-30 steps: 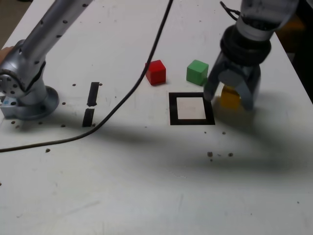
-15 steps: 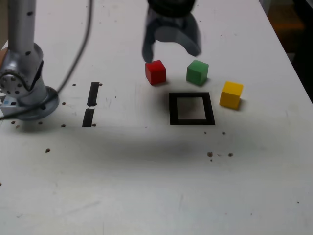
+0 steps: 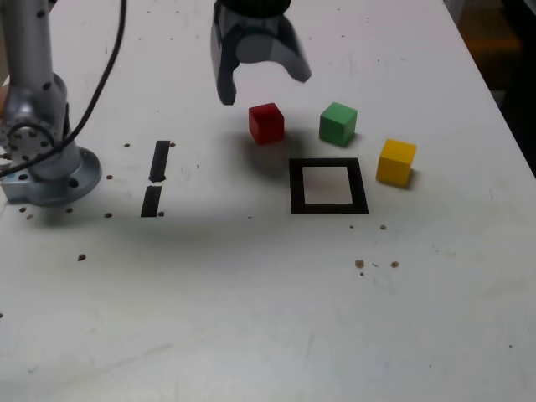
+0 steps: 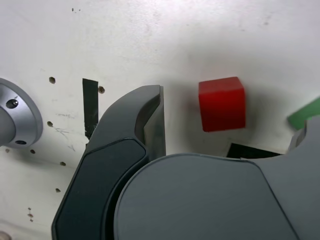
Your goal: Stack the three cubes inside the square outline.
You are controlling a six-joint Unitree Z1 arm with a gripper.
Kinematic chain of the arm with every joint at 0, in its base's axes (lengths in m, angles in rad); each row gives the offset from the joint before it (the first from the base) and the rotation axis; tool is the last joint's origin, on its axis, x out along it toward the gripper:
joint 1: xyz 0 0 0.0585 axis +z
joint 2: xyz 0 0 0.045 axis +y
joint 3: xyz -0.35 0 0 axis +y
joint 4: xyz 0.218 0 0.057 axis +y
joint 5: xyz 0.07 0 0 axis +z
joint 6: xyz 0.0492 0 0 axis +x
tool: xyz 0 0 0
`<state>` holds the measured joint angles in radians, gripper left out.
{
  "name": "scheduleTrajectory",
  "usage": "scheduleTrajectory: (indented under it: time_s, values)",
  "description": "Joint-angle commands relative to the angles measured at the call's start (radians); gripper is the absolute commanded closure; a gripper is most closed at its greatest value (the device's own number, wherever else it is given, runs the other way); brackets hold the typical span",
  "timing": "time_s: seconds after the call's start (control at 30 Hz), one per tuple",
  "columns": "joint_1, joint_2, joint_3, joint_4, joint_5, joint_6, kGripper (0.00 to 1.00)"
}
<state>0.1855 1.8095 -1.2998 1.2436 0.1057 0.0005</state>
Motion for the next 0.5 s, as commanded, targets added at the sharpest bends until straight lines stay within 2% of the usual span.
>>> scheduleTrajectory:
  time_s: [0.0, 0.17, 0.3, 0.47]
  values:
    - [0.003, 0.025, 0.001, -0.007, -0.008, 0.004, 0.06]
    - [0.004, 0.069, 0.002, -0.024, -0.025, 0.008, 0.08]
    - [0.004, 0.119, 0.008, -0.045, -0.048, 0.018, 0.14]
    - [0.005, 0.147, 0.041, -0.109, -0.076, 0.027, 0.17]
